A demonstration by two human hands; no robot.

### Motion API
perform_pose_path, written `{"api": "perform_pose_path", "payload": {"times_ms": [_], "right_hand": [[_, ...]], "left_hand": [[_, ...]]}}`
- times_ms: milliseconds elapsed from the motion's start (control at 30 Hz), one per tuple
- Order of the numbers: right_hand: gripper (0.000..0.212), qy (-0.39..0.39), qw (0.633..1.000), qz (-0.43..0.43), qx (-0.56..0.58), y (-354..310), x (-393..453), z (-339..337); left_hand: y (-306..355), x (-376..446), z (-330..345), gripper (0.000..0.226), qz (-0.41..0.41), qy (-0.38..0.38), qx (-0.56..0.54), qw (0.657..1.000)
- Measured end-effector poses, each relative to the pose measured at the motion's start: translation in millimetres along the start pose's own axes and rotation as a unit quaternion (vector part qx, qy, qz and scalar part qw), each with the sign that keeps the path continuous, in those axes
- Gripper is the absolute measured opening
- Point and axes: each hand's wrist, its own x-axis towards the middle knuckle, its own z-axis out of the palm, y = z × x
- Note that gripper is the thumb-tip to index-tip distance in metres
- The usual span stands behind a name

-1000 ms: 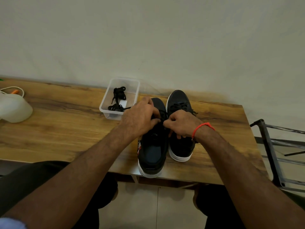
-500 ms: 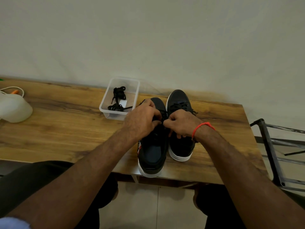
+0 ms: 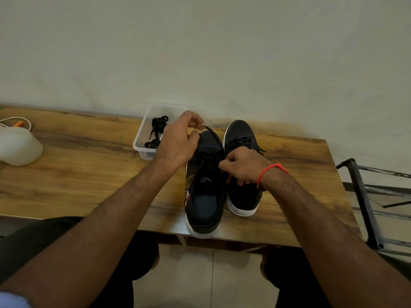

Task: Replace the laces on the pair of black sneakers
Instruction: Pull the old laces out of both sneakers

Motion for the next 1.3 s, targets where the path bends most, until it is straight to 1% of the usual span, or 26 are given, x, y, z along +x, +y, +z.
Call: {"api": "perform_pose_path", "payload": {"times_ms": [67, 100, 167, 233, 300, 400, 467, 533, 633, 700, 767, 833, 900, 933, 1000, 1133, 1167, 1200, 1267, 1300], "right_hand": [[0.026, 0.001, 1.0, 0.0, 0.001, -0.6, -1.1, -0.2], [0.026, 0.002, 1.0, 0.0, 0.0, -0.7, -1.4, -0.2], [0.026, 0.004, 1.0, 0.0, -0.002, -0.7, -1.1, -0.1], [0.027, 0.003, 1.0, 0.001, -0.005, -1.1, -0.8, -0.2], [0.027, 0.001, 1.0, 0.001, -0.009, -2.1, -1.3, -0.4], [0.026, -0.001, 1.0, 0.002, -0.005, -3.3, -1.3, -0.2], [0.026, -0.001, 1.0, 0.003, -0.005, -3.0, -1.3, 0.0], [0.027, 0.001, 1.0, 0.004, -0.002, -2.5, -1.2, 0.3], [0.026, 0.0, 1.0, 0.003, 0.006, -2.7, -2.1, -0.1], [0.025, -0.002, 1.0, 0.003, 0.009, -3.1, -3.0, -0.4], [0.025, -0.003, 1.0, 0.003, 0.007, -3.7, -3.7, -0.6], [0.026, -0.002, 1.0, 0.003, 0.003, -4.0, -3.3, -0.5], [0.027, -0.001, 1.0, 0.004, -0.002, -3.5, -2.9, -0.4], [0.027, 0.0, 1.0, 0.004, -0.005, -3.2, -2.9, -0.5], [0.027, 0.001, 1.0, 0.004, -0.006, -3.2, -2.7, -0.7], [0.026, 0.003, 1.0, 0.002, -0.006, -3.4, -1.9, -0.3], [0.026, 0.002, 1.0, 0.002, -0.005, -3.1, -1.6, -0.1], [0.026, 0.0, 1.0, 0.002, -0.005, -2.7, -1.0, 0.1], [0.027, 0.0, 1.0, 0.002, -0.007, -2.1, -0.6, 0.4], [0.027, 0.001, 1.0, 0.002, -0.007, -1.8, -0.5, 0.3]], "left_hand": [[0.8, -1.4, 3.2, 0.045, 0.008, -0.03, -0.02, 0.999], [0.2, -2.4, 5.2, 0.045, 0.014, -0.057, -0.001, 0.998], [-5.2, -2.9, 8.2, 0.027, 0.049, -0.111, 0.075, 0.99], [-8.2, -5.6, 9.4, 0.011, 0.097, -0.156, 0.177, 0.967], [-6.3, -9.4, 10.9, 0.013, 0.111, -0.176, 0.252, 0.945], [-4.3, -10.4, 12.8, 0.021, 0.112, -0.192, 0.288, 0.932], [-2.8, -11.4, 12.1, 0.019, 0.115, -0.18, 0.293, 0.932], [-1.9, -10.6, 8.9, 0.019, 0.097, -0.124, 0.294, 0.943], [-1.4, -5.0, -3.3, 0.027, 0.002, -0.011, 0.283, 0.959], [-4.6, -2.3, -8.9, 0.028, -0.025, 0.016, 0.294, 0.955], [-5.4, -3.1, -8.0, 0.022, -0.008, -0.01, 0.28, 0.96], [-1.0, -7.2, -1.1, 0.02, 0.02, -0.074, 0.258, 0.963], [2.9, -13.5, 9.1, 0.021, 0.041, -0.133, 0.272, 0.952], [3.6, -16.8, 13.9, 0.023, 0.049, -0.149, 0.29, 0.944], [1.6, -21.1, 19.3, 0.026, 0.058, -0.163, 0.315, 0.933], [3.4, -18.5, 14.9, 0.022, 0.048, -0.167, 0.314, 0.933], [4.4, -16.5, 12.2, 0.021, 0.038, -0.147, 0.306, 0.94], [4.8, -14.3, 8.6, 0.021, 0.023, -0.111, 0.293, 0.949], [3.2, -9.4, 0.0, 0.02, -0.007, -0.014, 0.259, 0.966], [1.4, -6.7, -3.4, 0.02, -0.018, 0.018, 0.247, 0.969]]}}
